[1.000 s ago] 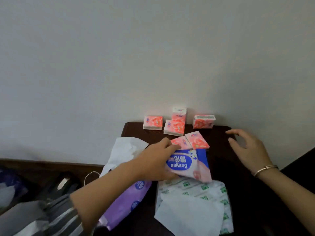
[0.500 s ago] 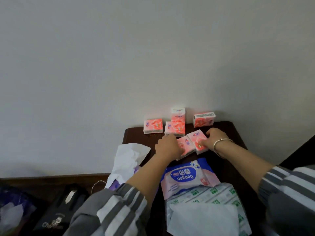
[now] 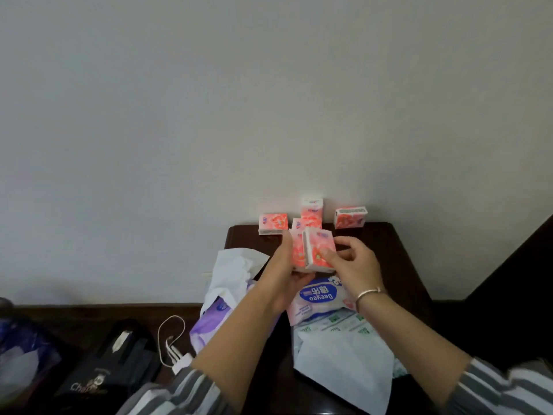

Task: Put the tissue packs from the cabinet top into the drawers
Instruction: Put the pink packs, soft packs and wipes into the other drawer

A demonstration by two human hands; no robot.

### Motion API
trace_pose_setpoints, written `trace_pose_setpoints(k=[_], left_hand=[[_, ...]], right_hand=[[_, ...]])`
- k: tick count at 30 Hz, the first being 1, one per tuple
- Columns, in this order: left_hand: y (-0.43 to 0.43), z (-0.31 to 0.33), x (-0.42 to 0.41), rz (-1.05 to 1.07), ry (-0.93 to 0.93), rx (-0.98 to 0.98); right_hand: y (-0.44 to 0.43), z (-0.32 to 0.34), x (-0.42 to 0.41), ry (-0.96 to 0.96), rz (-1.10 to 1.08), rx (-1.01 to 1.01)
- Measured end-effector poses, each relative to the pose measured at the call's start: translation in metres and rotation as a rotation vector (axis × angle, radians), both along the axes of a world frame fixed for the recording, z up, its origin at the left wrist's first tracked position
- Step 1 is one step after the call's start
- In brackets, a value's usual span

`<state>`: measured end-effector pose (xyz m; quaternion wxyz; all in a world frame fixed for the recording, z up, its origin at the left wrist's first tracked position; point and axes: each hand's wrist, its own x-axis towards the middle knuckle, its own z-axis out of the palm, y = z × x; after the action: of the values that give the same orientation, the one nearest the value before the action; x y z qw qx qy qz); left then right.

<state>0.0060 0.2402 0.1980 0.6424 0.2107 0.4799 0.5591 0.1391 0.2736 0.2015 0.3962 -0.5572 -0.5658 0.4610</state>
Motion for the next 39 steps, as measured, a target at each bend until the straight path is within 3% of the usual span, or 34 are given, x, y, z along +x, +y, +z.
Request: trace_pose_setpoints(k=[2, 5, 9, 13, 16, 19, 26, 28, 31, 33, 37, 39], left_hand=[[-0.015, -0.002, -0.007, 0.022, -0.088, -0.01], [-0.03, -0.009, -0.022, 0.084, -0.003, -0.022], [-0.028, -0.01, -0.065, 0.417, 0.066, 0.017], [-0.036, -0.038, -0.079, 0.425, 0.255, -0.039], [-0.047, -0.065, -0.068, 0.429, 0.449, -0.02], [-0.043, -0.074, -0.061, 0.497, 0.625, 0.039], [-0.037, -0.081, -0.058, 0.571, 0.624, 0.077], [-0.038, -0.083, -0.06, 0.571, 0.626, 0.072], [-0.037, -0.084, -0.06, 0.572, 0.625, 0.079], [-0.037, -0.084, -0.061, 0.57, 0.627, 0.079], [-0.039, -0.082, -0.058, 0.579, 0.649, 0.076], [-0.04, -0.081, -0.056, 0.58, 0.656, 0.079]], right_hand=[[-0.022, 0.001, -0.017, -0.013, -0.034, 0.059], [-0.038, -0.003, -0.043, -0.023, 0.075, 0.085], [-0.019, -0.01, -0.039, 0.107, 0.022, 0.043], [0.054, -0.013, 0.011, -0.366, -0.095, 0.261], [0.112, -0.015, 0.034, -0.773, 0.097, 0.405], [0.15, -0.019, 0.035, -1.047, 0.225, 0.451], [0.17, -0.032, 0.028, -1.259, 0.155, 0.519], [0.167, -0.034, 0.031, -1.143, 0.112, 0.487], [0.147, -0.027, 0.03, -0.552, 0.169, 0.285], [0.131, -0.017, 0.018, -0.347, 0.273, 0.16], [0.108, -0.01, -0.022, -0.413, 0.532, 0.069], [0.104, -0.014, -0.04, -0.577, 0.593, 0.084]])
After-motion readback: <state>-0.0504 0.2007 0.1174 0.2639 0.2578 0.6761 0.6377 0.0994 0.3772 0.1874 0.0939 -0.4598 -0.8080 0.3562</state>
